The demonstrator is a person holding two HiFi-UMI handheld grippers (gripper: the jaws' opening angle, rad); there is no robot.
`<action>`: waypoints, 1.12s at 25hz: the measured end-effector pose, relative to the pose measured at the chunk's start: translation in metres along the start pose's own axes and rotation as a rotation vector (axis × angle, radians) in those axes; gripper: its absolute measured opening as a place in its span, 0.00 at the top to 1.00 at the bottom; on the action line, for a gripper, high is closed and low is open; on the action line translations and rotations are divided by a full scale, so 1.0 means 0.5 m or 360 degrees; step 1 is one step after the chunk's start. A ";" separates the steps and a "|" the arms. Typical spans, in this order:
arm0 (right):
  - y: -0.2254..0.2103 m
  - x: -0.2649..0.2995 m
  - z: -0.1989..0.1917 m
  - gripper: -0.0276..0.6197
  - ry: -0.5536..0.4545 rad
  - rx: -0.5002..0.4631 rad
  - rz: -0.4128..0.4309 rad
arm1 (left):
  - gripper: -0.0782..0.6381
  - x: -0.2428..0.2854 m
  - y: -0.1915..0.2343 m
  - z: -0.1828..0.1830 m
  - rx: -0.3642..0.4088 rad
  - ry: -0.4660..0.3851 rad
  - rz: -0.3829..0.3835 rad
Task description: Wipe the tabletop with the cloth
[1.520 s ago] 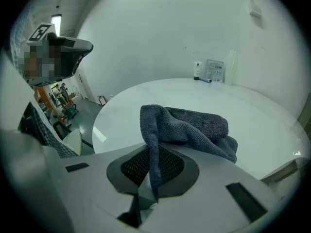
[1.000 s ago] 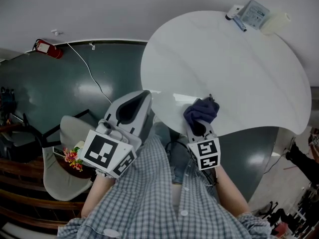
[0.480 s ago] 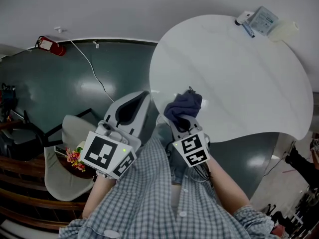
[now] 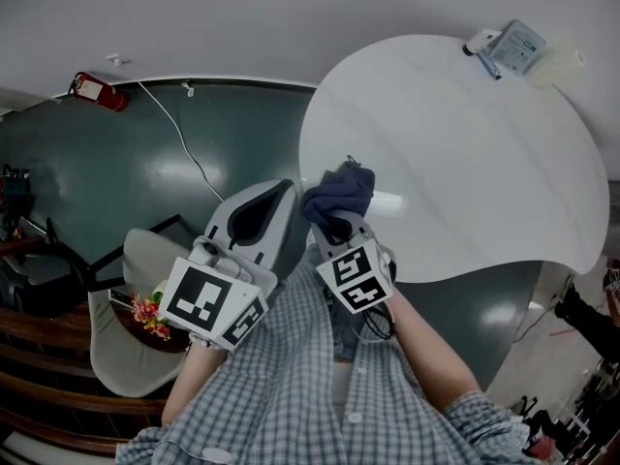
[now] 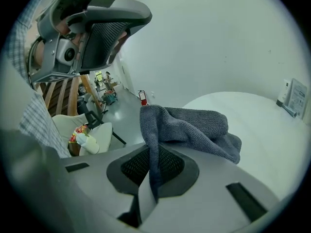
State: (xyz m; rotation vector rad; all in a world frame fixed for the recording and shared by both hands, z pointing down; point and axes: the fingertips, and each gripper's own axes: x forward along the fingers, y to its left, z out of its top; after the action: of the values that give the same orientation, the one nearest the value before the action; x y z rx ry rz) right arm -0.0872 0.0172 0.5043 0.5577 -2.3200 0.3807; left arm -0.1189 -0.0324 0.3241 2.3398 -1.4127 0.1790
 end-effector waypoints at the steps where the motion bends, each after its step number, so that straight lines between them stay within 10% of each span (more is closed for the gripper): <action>1: -0.002 0.003 0.005 0.92 -0.0006 -0.0005 -0.0010 | 0.88 0.002 0.000 0.000 0.0002 0.0001 -0.0009; 28: -0.140 -0.052 -0.028 0.92 -0.0019 0.0205 -0.0443 | 0.88 0.019 -0.018 0.013 0.0063 -0.0019 -0.0257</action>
State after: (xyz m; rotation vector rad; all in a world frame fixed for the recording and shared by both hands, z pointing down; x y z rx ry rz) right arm -0.0276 -0.0300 0.5037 0.9354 -2.1996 0.3954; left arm -0.1070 -0.0388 0.3188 2.4778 -1.2292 0.1487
